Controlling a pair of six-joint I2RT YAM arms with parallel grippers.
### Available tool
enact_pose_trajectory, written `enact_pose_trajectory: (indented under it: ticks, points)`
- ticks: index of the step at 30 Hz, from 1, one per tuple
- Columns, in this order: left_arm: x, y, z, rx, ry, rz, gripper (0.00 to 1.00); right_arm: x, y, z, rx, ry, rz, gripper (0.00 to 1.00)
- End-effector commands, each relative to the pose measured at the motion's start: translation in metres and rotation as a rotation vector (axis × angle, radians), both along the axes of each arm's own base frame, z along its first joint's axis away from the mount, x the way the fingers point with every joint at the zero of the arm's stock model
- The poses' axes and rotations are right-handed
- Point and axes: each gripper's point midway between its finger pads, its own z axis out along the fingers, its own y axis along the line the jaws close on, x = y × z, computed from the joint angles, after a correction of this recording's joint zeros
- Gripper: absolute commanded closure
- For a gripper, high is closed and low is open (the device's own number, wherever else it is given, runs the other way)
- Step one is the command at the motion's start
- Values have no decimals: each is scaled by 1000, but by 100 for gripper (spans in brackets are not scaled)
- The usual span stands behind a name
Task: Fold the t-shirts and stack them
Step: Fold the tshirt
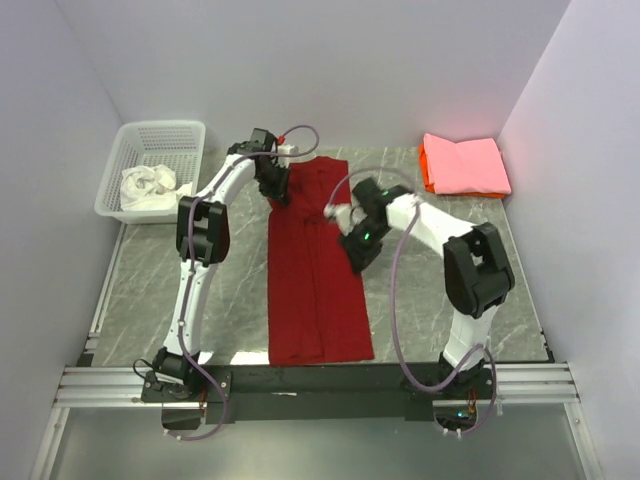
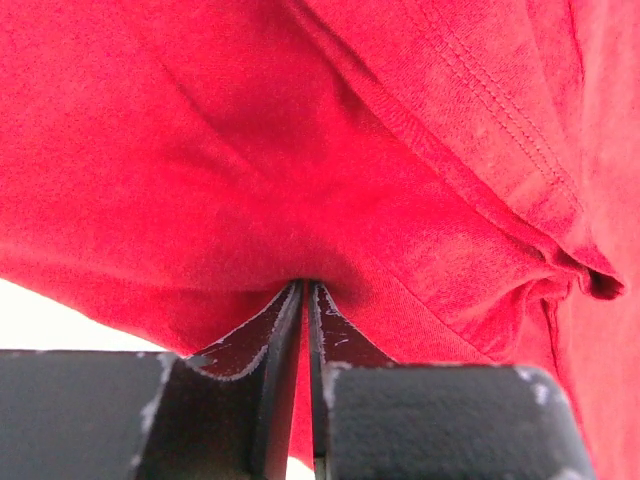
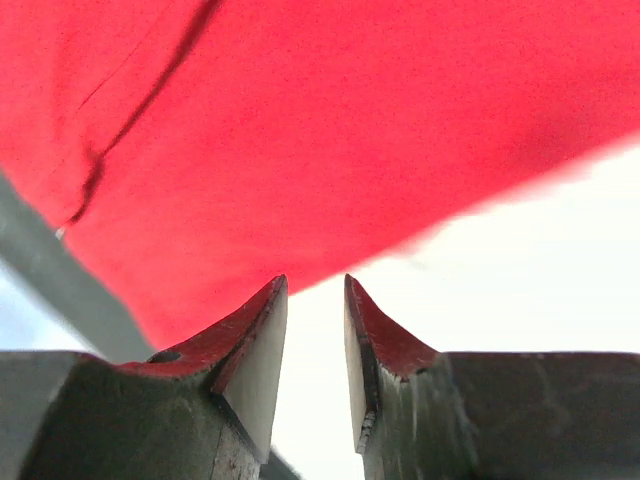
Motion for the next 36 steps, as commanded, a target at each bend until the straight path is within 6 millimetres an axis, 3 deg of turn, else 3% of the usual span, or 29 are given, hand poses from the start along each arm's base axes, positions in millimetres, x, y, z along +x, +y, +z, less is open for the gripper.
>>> enact_pose_trajectory:
  ticks: [1,2,3,5,7,8,9,10,11,12,14,15,18,21,22,23,24,25,26,28,30,31,32,33,34,35,36]
  points:
    - [26,1,-44,58,-61,14,84,61,-4,32,50,-170,-105,64]
    - [34,1,-38,55,-94,22,81,75,-7,28,31,-190,-130,63]
    - [40,1,-28,50,-124,25,80,102,-9,36,12,-282,-166,64]
    - [58,5,1,22,-223,53,78,129,-12,33,2,-309,-234,65]
    - [75,13,29,-19,-315,84,73,164,-7,51,23,-382,-294,66]
    - [74,17,36,-29,-327,90,68,174,-5,45,19,-382,-303,66]
    - [78,21,66,-51,-378,97,66,193,-1,60,42,-434,-327,66]
    - [79,26,79,-71,-396,101,64,204,-1,63,37,-464,-340,66]
    - [77,28,89,-73,-411,91,61,213,1,56,29,-468,-347,67]
    - [75,32,105,-74,-428,87,60,228,6,69,49,-513,-357,68]
    - [63,35,116,-66,-413,67,60,241,9,61,41,-520,-369,69]
    - [57,35,116,-65,-397,55,60,250,14,68,55,-546,-370,69]
    - [31,31,106,-86,-311,8,60,262,19,62,45,-567,-370,71]
    - [-4,23,106,-158,-241,-101,56,255,22,60,57,-540,-333,72]
    - [-10,20,112,-187,-251,-124,55,251,23,77,82,-563,-327,72]
    - [-30,21,119,-224,-237,-121,54,238,21,69,85,-535,-316,72]
    - [-27,20,132,-254,-302,-124,53,237,22,80,115,-569,-308,71]
    - [-31,27,142,-273,-325,-114,53,230,21,114,161,-631,-306,70]
    - [-46,31,161,-287,-366,-111,50,217,18,112,168,-623,-299,69]
    - [-53,38,190,-293,-474,-122,45,208,17,144,232,-705,-278,63]
    - [-79,45,219,-268,-580,-175,39,184,13,187,301,-805,-233,56]
    - [-87,47,229,-253,-628,-196,36,169,8,220,340,-880,-214,54]
    - [-106,52,243,-220,-696,-230,35,158,6,230,351,-911,-186,52]
    - [-115,55,247,-197,-727,-248,33,147,3,227,339,-936,-133,37]
    - [-128,57,242,-182,-736,-275,27,131,-1,250,357,-1007,-109,32]
    - [-145,60,260,-141,-826,-345,23,124,-4,256,356,-1043,-93,27]
    - [-156,60,264,-136,-858,-395,7,115,0,251,357,-1076,-54,19]
